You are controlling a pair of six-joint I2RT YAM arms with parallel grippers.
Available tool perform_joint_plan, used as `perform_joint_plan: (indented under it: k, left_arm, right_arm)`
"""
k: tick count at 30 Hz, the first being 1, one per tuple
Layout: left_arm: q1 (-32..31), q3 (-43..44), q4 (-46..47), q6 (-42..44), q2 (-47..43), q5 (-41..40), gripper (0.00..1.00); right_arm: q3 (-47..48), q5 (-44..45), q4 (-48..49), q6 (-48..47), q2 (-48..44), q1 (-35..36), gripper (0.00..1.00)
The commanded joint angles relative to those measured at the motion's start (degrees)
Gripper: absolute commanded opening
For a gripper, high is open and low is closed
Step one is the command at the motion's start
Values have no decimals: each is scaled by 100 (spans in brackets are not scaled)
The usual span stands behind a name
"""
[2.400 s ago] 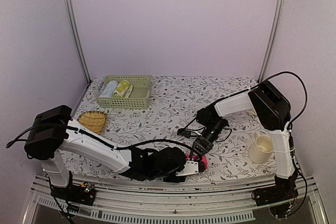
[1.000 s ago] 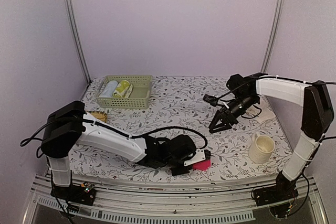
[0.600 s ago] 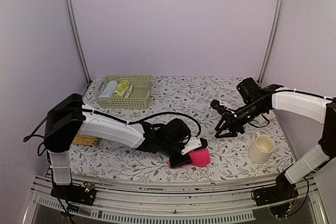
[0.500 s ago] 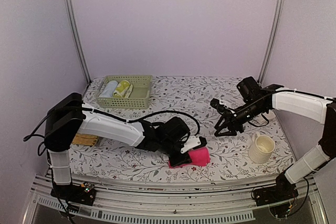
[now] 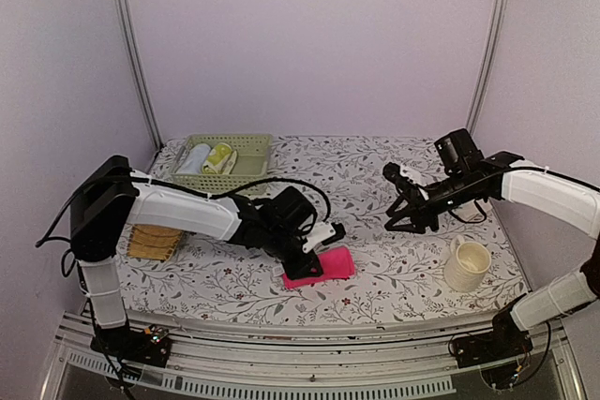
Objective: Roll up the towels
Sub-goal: Pick up the towel from the center of the board, then place the towel in the bin.
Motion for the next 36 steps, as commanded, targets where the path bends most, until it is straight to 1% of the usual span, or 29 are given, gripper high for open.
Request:
perform_joint_plan:
  k: [1,4,7,9,13,18,21,26,30,36]
  left_arm:
    - [439,-83,-146,-301,-410,485,0]
    - [609,20,-146,-392,-553,575,0]
    - [771,161,-186,-439,-675,459,0]
    - [898,293,-242,-487,-722,431,0]
    - [1156,600,-377,-557,-717,252,0]
    - [1446,1179,-697,-718,-581,-473,0]
    - [1641,1694,-902,-869,-471,-1003,0]
    - [1993,2510,-1155,-1160,-228,-2251,0]
    - [2336,3087,-1270,-1265,90,-2749,0]
    - [2869,4048,-1593,-1404,952,-3299,0]
  right_arm:
    - [-332,404,718,363,-499,-153,45]
    - [-461,519,1103,627,-586,-605,45]
    - [-430,289,1183,907,-530,-1170,45]
    - [-447,298,1190,983,-518,-1310,45]
    - [-533,511,1311,1000,-652,-1367,46]
    - [-617,632,1381,1013,-741,-1415,46]
    - [-631,612,1390,1030,-727,-1420,47]
    - [-630,610,1391,1035,-655,-1419,47]
    - [-633,614,1390,1044,-640,-1420,47]
    - [-664,671,1390,1035,-633,-1422,47]
